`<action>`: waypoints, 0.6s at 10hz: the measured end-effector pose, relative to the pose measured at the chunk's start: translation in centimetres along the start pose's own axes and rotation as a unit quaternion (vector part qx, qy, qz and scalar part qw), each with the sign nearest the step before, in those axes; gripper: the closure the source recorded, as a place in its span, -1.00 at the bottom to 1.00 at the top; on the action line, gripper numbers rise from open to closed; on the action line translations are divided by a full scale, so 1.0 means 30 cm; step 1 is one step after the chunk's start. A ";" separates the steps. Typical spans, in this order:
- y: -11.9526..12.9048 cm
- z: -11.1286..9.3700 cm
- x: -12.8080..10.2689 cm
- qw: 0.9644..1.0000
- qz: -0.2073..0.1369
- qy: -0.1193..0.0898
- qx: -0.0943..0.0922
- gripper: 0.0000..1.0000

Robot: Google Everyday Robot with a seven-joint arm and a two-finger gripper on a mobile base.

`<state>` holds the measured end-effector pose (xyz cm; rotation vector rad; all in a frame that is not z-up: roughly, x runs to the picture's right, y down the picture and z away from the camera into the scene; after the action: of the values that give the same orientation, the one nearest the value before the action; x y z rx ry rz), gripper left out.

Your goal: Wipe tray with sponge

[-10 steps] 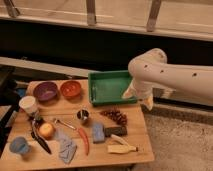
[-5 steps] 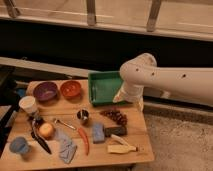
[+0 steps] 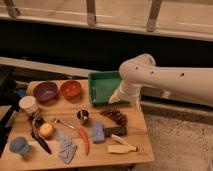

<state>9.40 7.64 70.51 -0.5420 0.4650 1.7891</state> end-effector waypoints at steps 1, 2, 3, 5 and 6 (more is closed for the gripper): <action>0.036 0.014 0.003 0.998 -0.059 0.013 -0.015 -0.60; 0.074 0.022 0.015 0.994 -0.103 0.026 -0.026 -0.60; 0.123 0.028 0.045 0.989 -0.142 0.037 -0.030 -0.60; 0.146 0.032 0.063 0.985 -0.163 0.043 -0.032 -0.60; 0.139 0.032 0.062 0.986 -0.161 0.043 -0.031 -0.60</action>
<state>4.81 8.51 70.38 -0.6986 0.3582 1.4779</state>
